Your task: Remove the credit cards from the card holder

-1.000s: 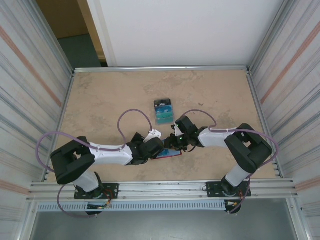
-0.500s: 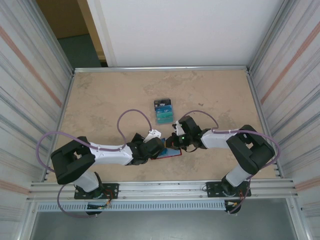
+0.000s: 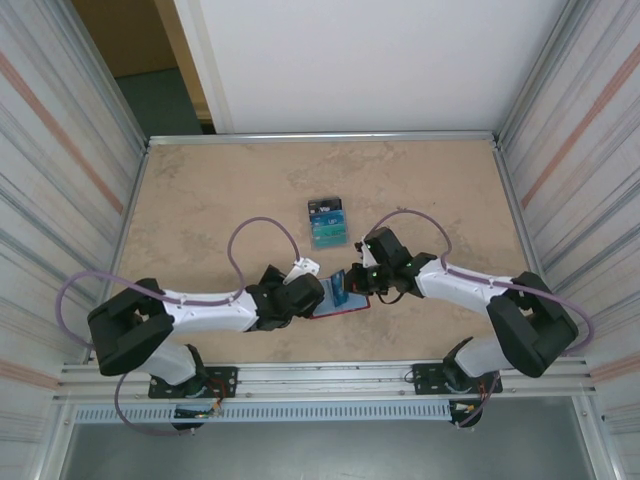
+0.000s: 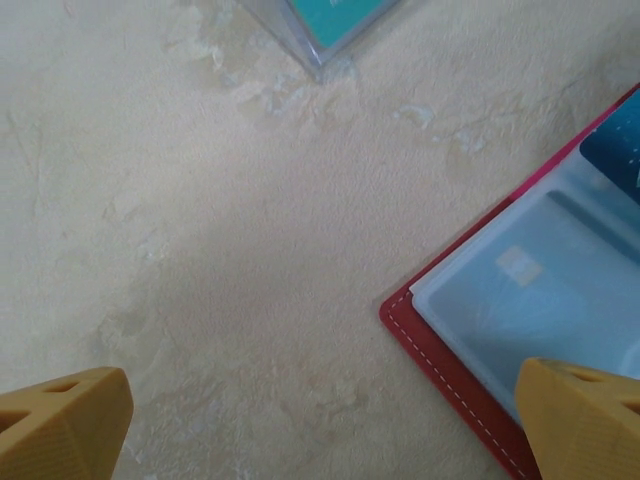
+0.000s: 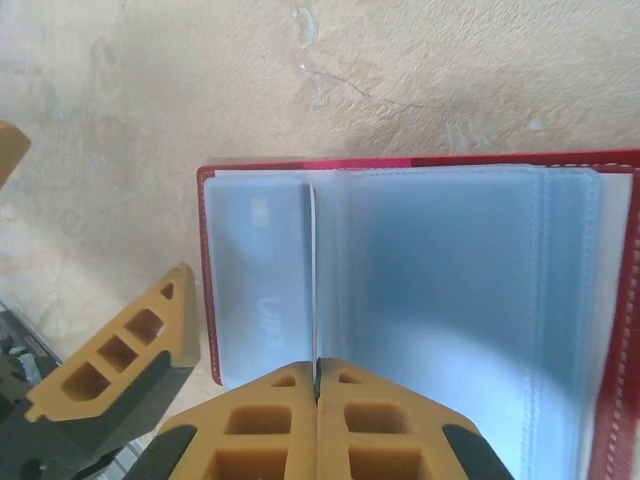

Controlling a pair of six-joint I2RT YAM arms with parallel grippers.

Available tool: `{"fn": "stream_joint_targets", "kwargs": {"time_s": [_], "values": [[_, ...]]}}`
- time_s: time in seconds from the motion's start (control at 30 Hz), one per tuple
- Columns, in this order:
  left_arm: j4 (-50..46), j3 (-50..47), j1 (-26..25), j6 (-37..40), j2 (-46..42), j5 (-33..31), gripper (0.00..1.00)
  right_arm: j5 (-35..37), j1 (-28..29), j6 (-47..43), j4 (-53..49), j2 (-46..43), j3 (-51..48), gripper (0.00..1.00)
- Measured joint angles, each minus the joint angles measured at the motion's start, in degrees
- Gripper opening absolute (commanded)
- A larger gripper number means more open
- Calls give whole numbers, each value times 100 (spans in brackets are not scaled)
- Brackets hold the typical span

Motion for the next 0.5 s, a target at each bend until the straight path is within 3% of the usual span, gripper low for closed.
{"fn": "stream_joint_targets", "kwargs": {"time_s": [0.33,0.5], "values": [[68,31,26,433,-892,-122,98,247,192,-568,-380,-686,306,0],[225,26,490,761,-1698,575,99,306,358,-1073,-457,-973,483,0]]}}
